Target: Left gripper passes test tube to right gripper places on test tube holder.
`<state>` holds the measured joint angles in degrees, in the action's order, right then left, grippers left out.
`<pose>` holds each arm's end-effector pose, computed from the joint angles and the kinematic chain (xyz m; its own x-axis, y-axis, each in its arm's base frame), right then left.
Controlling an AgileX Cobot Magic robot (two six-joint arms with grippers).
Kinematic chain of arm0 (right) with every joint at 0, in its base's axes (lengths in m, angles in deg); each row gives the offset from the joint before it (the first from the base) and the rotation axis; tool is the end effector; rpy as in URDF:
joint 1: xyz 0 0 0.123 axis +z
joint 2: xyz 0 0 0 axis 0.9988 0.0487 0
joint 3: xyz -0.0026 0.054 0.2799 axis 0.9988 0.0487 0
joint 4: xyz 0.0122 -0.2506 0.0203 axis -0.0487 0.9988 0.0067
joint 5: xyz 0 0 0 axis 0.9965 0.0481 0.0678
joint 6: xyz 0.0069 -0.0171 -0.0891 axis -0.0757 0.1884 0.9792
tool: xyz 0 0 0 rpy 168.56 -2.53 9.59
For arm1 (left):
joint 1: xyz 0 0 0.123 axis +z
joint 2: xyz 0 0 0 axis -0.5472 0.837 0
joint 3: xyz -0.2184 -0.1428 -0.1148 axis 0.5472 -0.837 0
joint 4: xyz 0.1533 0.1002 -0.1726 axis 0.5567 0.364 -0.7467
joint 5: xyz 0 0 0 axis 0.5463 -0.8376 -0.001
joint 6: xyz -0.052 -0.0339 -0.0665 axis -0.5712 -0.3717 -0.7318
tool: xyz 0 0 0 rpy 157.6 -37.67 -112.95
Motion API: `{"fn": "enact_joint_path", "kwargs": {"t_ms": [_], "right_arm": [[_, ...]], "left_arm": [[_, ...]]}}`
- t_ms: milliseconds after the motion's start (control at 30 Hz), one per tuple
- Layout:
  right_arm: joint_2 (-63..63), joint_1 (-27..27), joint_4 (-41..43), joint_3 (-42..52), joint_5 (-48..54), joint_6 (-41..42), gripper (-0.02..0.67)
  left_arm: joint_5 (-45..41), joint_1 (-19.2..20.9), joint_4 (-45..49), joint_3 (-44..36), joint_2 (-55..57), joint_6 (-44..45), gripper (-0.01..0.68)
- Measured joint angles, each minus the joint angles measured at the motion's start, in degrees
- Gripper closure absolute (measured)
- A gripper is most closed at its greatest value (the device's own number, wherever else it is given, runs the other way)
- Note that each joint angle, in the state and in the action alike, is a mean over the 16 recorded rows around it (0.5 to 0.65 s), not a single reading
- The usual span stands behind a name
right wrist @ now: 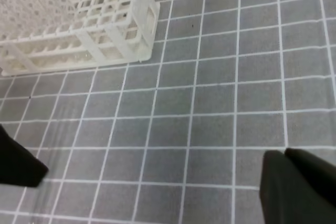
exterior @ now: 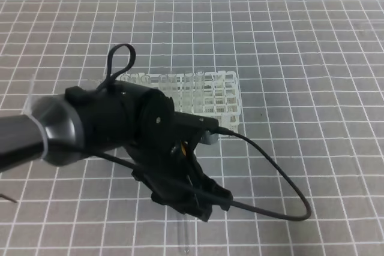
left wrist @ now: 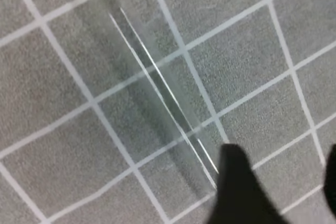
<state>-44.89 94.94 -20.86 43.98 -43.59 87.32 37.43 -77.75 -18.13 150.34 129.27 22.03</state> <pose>0.0859 0.0337 0.2607 -0.5962 0.1961 -0.7785 -0.1708 0.9165 0.3616 0.2241 -0.2499 0.2177 -0.8619 0.4579 -0.2176 0.5052 0.8121 -0.2920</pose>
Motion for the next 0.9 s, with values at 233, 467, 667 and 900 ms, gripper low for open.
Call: {"fn": "enact_joint_path", "kwargs": {"t_ms": [233, 467, 667, 900], "right_arm": [[0.0, 0.0, -0.9, 0.0, -0.6, 0.8, 0.65], [0.0, 0.0, -1.1, 0.0, -0.9, 0.8, 0.65], [0.0, 0.0, -1.1, 0.0, -1.0, 0.9, 0.65], [0.0, 0.0, -1.1, 0.0, -1.1, 0.9, 0.65]], "left_arm": [[0.7, 0.0, 1.9, 0.5, 1.7, -2.0, 0.63], [0.2, 0.0, 4.7, 0.5, 3.3, -6.6, 0.627], [-1.5, -0.1, 7.9, 0.5, 5.5, -10.6, 0.627], [-3.0, -0.4, 10.3, 0.6, 7.8, -12.2, 0.629]]}}
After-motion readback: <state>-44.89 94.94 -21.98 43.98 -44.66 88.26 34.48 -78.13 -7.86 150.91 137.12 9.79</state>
